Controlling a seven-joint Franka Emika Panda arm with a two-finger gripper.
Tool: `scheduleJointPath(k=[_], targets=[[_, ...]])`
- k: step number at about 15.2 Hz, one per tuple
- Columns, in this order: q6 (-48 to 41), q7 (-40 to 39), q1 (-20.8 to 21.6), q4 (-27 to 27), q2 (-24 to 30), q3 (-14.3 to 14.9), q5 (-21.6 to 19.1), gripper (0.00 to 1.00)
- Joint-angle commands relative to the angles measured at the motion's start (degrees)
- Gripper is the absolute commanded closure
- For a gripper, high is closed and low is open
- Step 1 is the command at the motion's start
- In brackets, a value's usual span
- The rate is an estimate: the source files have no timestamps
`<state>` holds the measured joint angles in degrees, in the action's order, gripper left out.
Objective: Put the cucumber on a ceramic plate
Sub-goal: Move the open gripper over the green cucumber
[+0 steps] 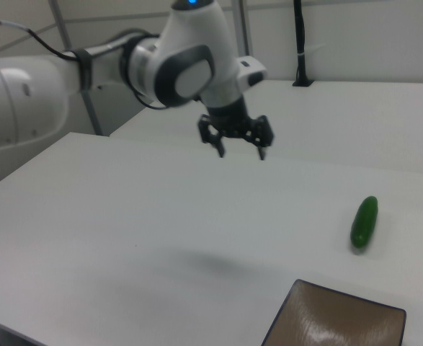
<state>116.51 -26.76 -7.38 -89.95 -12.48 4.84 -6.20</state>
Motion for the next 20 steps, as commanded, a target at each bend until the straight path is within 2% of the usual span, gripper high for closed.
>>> scheduleJointPath(k=[1, 5, 9, 11, 16, 20], targets=[[9.8, -0.8, -1.7, 1.7, -4.9, 0.1, 0.0, 0.00], [17.6, -0.9, -4.0, 5.1, -11.2, 0.1, 0.0, 0.00], [29.2, -0.8, -5.3, 5.3, -16.3, 0.3, 0.1, 0.00], [31.8, -0.9, -6.4, 5.4, -18.3, 0.4, 0.0, 0.00], [37.0, -0.7, -8.6, 11.0, -26.8, 0.4, 0.1, 0.00], [41.9, -0.6, -10.5, 12.5, -31.3, 0.2, 0.3, 0.00]])
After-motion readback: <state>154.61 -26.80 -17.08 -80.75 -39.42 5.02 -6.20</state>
